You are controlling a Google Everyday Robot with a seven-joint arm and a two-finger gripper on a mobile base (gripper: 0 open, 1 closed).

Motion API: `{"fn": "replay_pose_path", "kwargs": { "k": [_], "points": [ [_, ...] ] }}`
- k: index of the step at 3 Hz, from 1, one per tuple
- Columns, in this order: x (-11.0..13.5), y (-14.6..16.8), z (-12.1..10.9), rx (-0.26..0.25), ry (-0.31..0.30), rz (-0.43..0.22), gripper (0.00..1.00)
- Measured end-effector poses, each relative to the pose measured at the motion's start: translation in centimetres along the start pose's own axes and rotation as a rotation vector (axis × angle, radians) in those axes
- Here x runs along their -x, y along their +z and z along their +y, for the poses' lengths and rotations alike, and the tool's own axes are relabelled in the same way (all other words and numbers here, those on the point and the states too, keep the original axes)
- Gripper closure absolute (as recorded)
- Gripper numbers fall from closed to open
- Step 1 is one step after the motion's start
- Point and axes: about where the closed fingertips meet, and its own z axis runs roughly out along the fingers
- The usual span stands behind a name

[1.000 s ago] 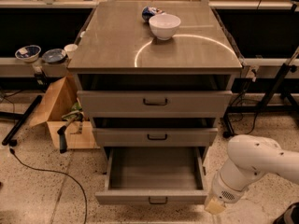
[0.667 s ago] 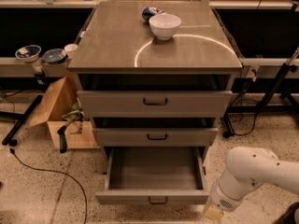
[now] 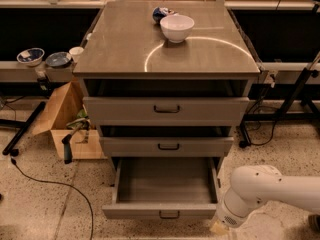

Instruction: Close bottom drawer

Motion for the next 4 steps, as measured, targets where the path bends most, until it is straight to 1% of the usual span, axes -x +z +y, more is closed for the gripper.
{"fn": "replay_pose_path", "kwargs": {
  "k": [1, 2, 4],
  "points": [
    [1.9, 4.8, -1.7, 0.037, 0.007, -0.001, 1.00],
    [1.7, 4.9, -1.4, 0.035, 0.009, 0.003, 1.00],
    [0.8, 7.2, -2.6, 0.013, 0.053, -0.005, 1.00]
  ]
}}
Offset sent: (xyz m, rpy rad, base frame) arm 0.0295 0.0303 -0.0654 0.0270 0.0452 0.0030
